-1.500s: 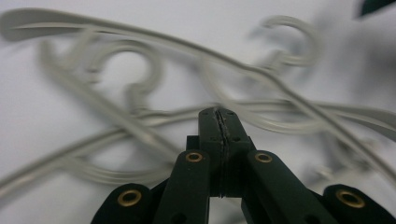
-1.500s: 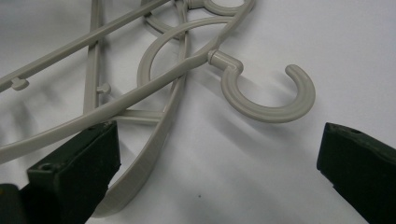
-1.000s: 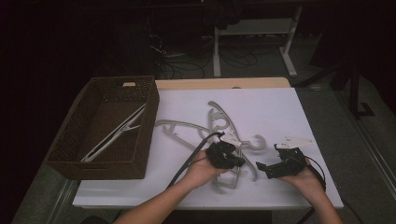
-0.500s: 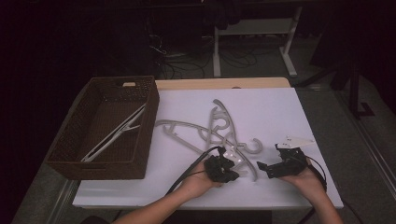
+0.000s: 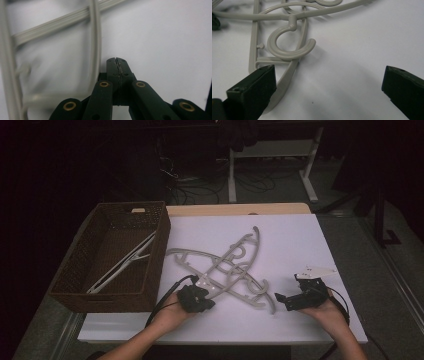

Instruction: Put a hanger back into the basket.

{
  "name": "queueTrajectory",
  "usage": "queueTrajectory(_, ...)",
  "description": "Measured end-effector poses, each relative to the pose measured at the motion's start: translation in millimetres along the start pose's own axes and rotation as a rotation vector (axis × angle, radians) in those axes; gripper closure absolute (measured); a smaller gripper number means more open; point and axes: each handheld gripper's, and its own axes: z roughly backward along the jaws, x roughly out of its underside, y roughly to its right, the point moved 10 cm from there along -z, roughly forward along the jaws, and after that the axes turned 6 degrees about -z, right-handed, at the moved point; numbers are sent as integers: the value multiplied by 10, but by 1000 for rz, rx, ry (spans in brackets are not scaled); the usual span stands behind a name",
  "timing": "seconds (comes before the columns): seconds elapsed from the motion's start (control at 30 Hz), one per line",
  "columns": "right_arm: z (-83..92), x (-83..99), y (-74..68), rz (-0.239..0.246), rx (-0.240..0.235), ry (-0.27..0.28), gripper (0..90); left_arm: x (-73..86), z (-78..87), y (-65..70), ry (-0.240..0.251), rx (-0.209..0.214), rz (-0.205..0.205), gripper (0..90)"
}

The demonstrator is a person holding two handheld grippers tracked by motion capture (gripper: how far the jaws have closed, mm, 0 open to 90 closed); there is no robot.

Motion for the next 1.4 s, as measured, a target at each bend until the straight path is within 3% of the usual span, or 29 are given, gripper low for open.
queueTrajectory(0.07, -3, 2, 0, 0, 1, -2, 0, -31, 65, -28, 29, -8, 4, 871)
queueTrajectory(0.2, -6, 4, 0, -1, 1, -4, 0, -211, 135, -110, 98, -51, -14, 735)
queueTrajectory(0.3, -7, 6, -2, 0, 1, -4, 0, -339, 85, -181, 112, -60, -23, 629)
queueTrajectory(0.37, -3, 6, -3, -1, 0, -3, 0, -382, 11, -236, 96, -80, -31, 576)
queueTrajectory(0.53, 4, 9, 5, -4, 0, 0, 0, -387, -163, -270, 62, -67, -23, 614)
queueTrajectory(0.83, -4, 18, -8, 5, -3, -4, 0, -292, -258, -241, 14, -59, -37, 755)
queueTrajectory(1.17, -19, 27, -18, 8, -4, -9, 0, -297, -258, -252, 25, -49, -24, 817)
queueTrajectory(1.4, -16, 27, -15, 6, -6, -8, 0, -354, -171, -247, 63, -28, -21, 821)
